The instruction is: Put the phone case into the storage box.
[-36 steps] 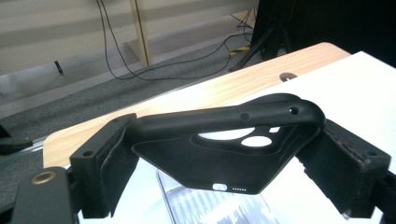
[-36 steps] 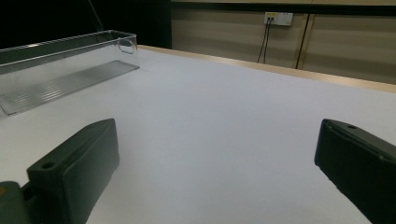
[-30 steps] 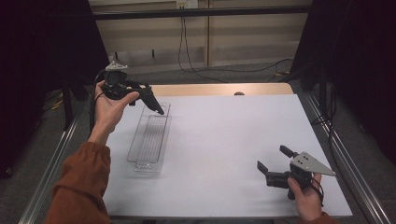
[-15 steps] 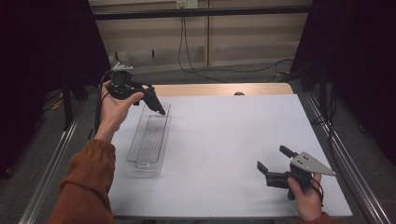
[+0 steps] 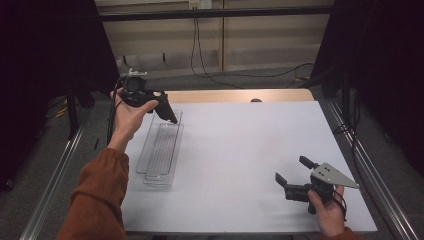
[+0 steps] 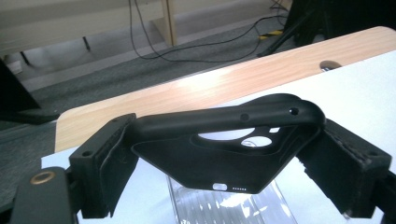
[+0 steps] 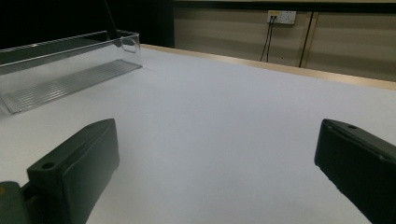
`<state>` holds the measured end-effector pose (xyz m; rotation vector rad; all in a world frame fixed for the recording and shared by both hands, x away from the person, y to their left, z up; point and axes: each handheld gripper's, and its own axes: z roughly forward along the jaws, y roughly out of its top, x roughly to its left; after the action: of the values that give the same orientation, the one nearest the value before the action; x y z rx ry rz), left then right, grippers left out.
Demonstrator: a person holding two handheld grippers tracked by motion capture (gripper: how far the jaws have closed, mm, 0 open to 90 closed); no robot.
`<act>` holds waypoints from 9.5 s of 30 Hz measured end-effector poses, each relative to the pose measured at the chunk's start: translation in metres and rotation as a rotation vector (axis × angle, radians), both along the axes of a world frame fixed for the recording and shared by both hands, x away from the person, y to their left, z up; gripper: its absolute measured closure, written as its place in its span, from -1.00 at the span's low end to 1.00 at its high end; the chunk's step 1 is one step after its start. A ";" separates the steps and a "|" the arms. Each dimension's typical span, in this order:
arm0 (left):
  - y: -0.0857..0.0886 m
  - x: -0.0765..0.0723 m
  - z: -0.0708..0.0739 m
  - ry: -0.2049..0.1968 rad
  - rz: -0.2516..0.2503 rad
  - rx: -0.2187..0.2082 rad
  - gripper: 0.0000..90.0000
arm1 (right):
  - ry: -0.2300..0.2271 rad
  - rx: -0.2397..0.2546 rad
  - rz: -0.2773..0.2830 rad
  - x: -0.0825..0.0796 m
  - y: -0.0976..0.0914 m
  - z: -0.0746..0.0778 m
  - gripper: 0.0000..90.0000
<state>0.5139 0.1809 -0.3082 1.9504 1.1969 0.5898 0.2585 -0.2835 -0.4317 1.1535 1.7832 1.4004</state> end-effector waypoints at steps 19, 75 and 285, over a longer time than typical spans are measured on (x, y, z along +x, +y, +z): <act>-0.017 0.002 -0.010 -0.003 0.067 0.010 -0.69 | 0.001 0.000 0.002 0.000 0.000 0.000 -1.00; -0.035 0.022 -0.038 0.026 0.220 0.055 -0.73 | 0.009 -0.001 0.006 0.000 0.001 -0.001 -1.00; 0.048 -0.163 -0.082 -0.330 -0.161 -0.300 -0.94 | -0.015 0.017 -0.033 -0.008 -0.008 0.000 -1.00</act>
<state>0.3513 0.2288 -0.3902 1.6038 0.8584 0.5832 0.2507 -0.2917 -0.4318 1.1730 1.7368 1.4042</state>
